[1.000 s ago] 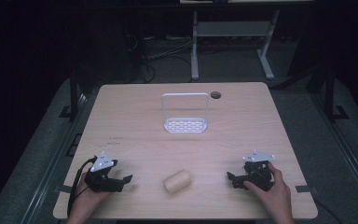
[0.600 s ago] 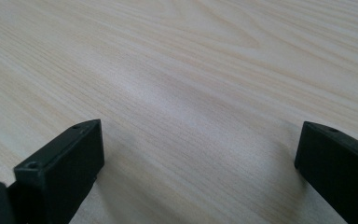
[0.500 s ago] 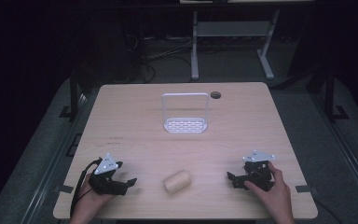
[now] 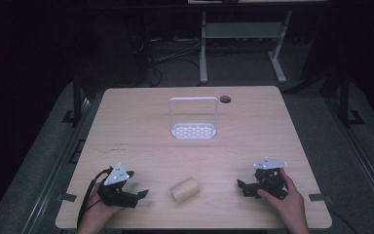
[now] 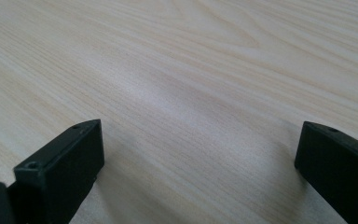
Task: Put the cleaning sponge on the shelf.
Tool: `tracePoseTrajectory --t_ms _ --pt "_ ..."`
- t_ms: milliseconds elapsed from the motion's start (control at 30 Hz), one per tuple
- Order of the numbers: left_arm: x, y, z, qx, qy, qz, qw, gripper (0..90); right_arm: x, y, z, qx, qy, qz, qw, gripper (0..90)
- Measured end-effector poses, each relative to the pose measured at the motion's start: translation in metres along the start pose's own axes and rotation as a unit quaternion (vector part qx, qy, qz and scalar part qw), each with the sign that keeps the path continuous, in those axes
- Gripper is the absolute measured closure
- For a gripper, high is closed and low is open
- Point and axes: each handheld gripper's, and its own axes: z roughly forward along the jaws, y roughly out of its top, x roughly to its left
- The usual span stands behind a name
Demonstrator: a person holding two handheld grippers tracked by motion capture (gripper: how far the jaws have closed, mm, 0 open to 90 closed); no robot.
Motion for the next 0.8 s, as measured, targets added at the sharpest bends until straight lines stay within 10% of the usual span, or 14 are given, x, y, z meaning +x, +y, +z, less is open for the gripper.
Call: tracePoseTrajectory --t_ms 800 --pt "-0.03 0.01 0.011 0.009 -0.05 0.038 0.998 14.0 0.0 0.0 0.0 0.0 0.0 0.0 1.0 0.9"
